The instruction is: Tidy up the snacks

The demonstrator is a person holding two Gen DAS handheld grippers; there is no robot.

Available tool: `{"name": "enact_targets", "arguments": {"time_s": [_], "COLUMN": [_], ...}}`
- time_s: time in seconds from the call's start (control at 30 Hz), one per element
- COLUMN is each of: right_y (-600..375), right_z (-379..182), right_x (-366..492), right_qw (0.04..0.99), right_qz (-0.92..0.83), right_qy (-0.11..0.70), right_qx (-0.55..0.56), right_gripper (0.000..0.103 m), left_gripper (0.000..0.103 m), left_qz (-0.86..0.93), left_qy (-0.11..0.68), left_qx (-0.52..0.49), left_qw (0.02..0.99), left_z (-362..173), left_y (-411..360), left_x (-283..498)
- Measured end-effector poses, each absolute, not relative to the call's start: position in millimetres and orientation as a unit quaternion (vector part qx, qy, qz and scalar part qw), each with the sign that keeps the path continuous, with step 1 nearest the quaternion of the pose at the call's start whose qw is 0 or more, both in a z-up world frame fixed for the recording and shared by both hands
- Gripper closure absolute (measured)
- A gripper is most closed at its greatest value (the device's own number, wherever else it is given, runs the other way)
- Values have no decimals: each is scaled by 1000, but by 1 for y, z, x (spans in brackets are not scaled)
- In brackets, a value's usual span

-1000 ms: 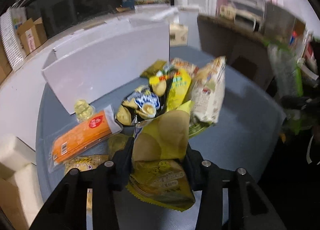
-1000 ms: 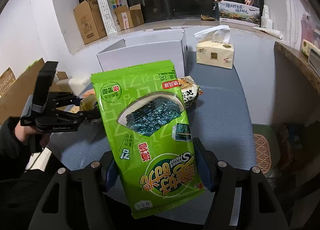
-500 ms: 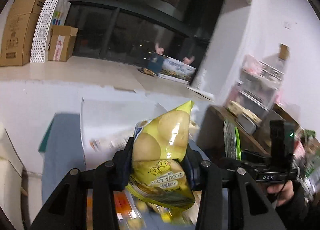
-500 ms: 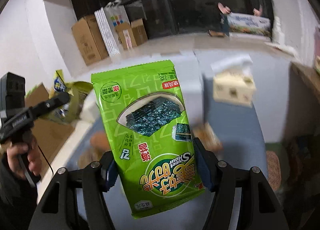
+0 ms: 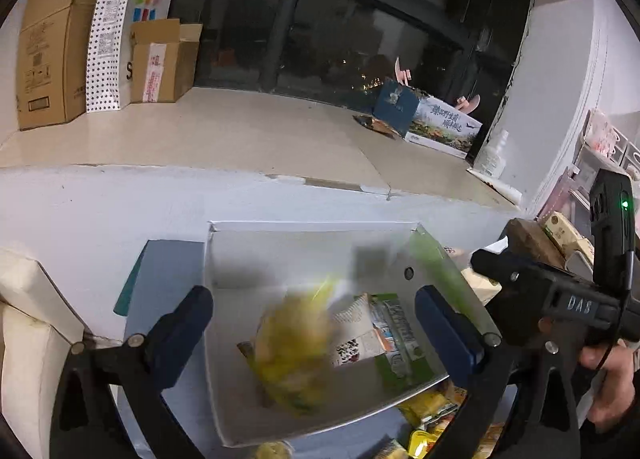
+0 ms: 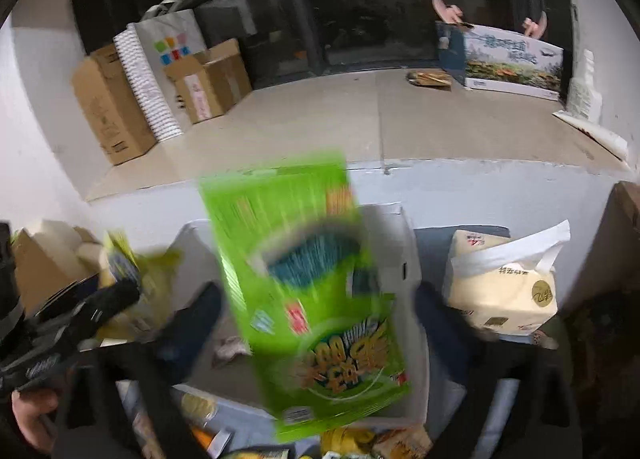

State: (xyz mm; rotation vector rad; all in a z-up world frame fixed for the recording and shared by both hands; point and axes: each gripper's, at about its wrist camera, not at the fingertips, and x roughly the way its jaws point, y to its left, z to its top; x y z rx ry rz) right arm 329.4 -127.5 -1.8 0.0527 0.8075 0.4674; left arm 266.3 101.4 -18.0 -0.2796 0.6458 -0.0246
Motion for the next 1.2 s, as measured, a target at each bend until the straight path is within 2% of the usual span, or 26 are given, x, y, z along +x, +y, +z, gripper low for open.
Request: {"name": "enact_targets", "arguments": {"time_s": [0.2,0.5,0.73,0.9,1.0,1.2], "right_y": [-146,-165,-170,-179,-186,-201], "right_z": [-12,15,0,-17,-21,-25], "right_x": [326,247,141,82,56,34], "right_qw": [878,887,862,855,868,886], "right_qz": [247,329,414,430,416,384], "right_qy": [404,320,292,289,270,257], "right_qx": [70,61,9,-20,-38,-49], "right_gripper": [0,0,0,0,0,0], "left_gripper": [0,0,0,0,0,0], "left_qz": [-15,-103,-202,-217,-226,-232], "left_qy": [320,300,358,420,436,473], "left_qx": [-136,-70,45,84,143,234], "left_qw": [938,946,911,877,859,817], "left_z": [-22,-14,-69,-106,-123,-154], "left_y": [112,103,89,86,74,46], "left_x": [251,171,113,121,125,140]}}
